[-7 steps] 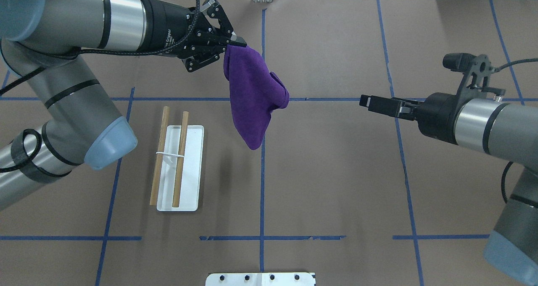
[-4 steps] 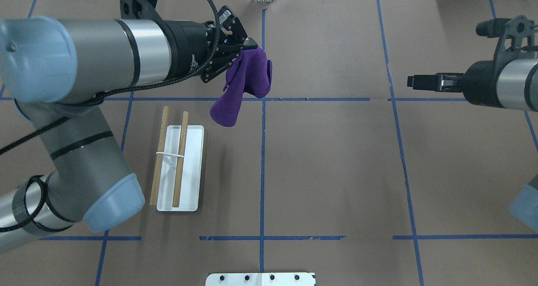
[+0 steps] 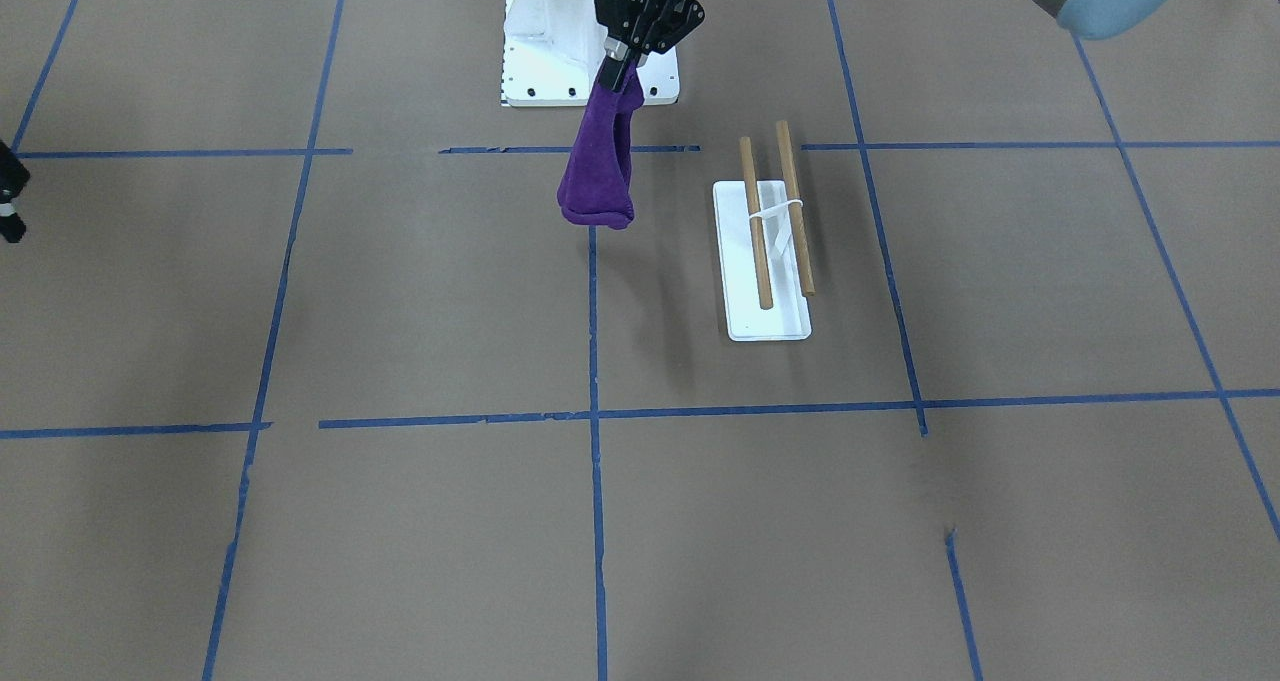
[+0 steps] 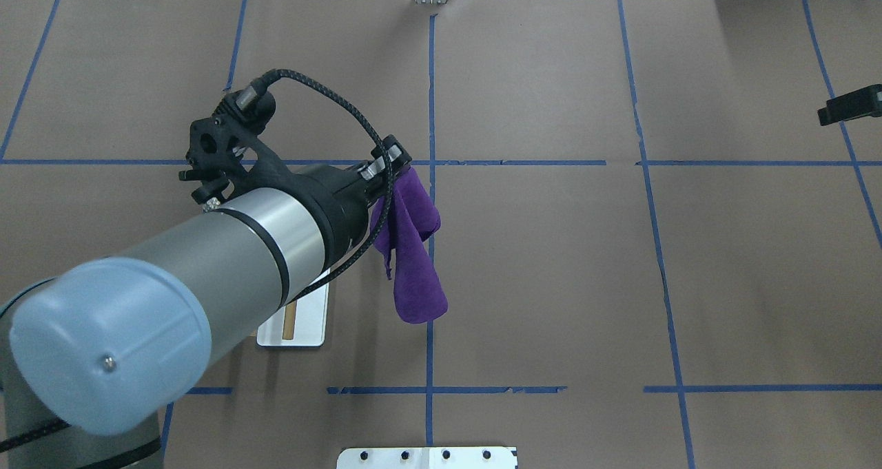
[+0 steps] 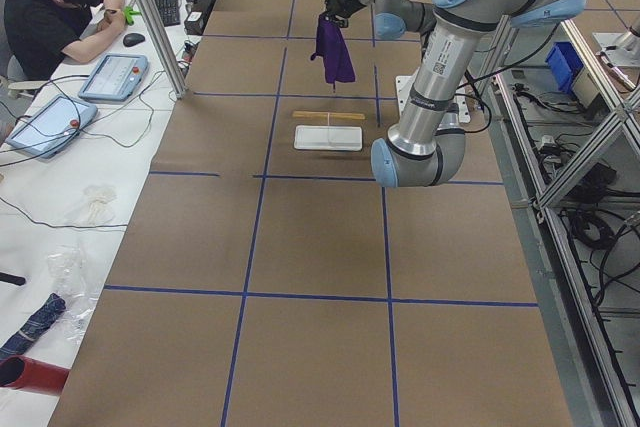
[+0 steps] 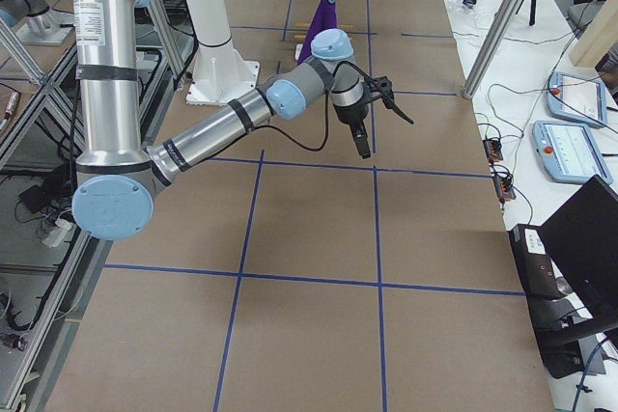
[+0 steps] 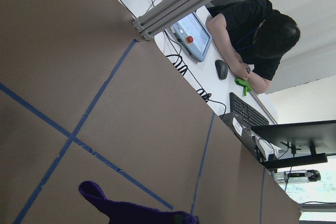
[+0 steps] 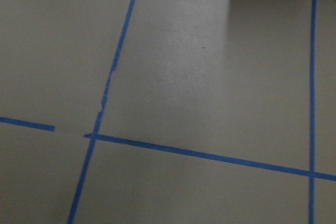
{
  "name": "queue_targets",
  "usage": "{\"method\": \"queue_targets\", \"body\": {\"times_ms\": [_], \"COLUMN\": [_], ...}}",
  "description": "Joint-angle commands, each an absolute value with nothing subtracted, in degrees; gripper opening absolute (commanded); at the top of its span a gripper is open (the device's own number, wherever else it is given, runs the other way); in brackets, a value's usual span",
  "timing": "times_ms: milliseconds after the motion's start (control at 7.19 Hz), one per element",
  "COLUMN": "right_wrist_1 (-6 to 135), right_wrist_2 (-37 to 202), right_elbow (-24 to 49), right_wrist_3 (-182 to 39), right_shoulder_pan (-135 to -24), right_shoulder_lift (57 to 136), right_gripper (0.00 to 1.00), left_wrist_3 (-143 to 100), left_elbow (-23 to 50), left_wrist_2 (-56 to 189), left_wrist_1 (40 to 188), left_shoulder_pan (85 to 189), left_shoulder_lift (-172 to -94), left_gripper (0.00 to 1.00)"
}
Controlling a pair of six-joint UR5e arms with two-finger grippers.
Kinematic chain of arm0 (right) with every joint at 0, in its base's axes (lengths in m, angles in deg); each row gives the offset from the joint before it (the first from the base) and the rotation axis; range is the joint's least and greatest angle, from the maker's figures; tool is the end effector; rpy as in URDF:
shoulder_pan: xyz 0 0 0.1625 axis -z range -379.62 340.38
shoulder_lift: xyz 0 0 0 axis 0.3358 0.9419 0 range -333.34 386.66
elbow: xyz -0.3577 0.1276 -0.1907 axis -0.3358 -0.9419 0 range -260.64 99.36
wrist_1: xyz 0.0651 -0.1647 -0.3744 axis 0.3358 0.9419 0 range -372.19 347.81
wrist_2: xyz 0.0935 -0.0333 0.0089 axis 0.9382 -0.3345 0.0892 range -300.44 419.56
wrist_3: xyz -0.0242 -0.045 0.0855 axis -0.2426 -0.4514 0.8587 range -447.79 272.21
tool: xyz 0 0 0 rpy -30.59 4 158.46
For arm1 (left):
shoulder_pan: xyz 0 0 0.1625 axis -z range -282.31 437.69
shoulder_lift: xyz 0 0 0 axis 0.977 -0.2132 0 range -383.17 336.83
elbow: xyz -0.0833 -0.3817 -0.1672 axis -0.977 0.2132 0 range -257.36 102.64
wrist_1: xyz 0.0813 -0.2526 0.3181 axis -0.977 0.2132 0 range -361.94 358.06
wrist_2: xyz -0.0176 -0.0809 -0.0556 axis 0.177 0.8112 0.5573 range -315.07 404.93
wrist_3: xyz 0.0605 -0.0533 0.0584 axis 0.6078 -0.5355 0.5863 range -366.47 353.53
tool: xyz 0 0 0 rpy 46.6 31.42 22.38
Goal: Hang towel on rack
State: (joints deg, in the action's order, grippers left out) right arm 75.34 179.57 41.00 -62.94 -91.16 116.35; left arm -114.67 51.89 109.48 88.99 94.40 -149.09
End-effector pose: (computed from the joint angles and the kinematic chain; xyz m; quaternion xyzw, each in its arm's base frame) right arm -0.0685 -0.4684 0.3947 0.1744 -0.3353 -0.0251 0.9255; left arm 0.3908 -0.3012 0.0523 0.1656 0.6035 -0.3599 0.6920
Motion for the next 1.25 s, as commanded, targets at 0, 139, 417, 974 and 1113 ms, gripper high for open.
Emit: {"method": "queue_targets", "body": {"times_ms": [0, 139, 417, 974, 1113], "right_wrist_1": [80.8, 80.8, 80.89, 80.71, 80.71], "right_wrist_2": [183.55, 184.53, 186.9, 190.32, 190.95], "right_elbow": [39.69, 38.81, 35.66, 26.6, 26.24], "right_wrist_3": [-72.83, -72.93, -74.59, -86.64, -86.99], "right_shoulder_pan": [-96.42, -96.7, -98.89, -104.34, -104.96], "right_shoulder_lift": [116.49, 116.49, 116.92, 116.49, 116.4], "right_gripper": [1.0, 1.0, 1.0, 1.0, 1.0], "left_wrist_3": [-115.28, -115.37, -115.19, -114.23, -113.79], "left_elbow": [54.65, 56.74, 65.67, 64.79, 59.8], "left_wrist_2": [105.58, 105.48, 105.66, 105.57, 105.4], "left_wrist_1": [79.55, 79.54, 79.45, 79.54, 79.71], "left_shoulder_pan": [90.36, 90.43, 91.66, 96.67, 97.72], "left_shoulder_lift": [-145.9, -141.17, -129.32, -117.06, -116.6], "left_gripper": [0.0, 0.0, 0.0, 0.0, 0.0]}}
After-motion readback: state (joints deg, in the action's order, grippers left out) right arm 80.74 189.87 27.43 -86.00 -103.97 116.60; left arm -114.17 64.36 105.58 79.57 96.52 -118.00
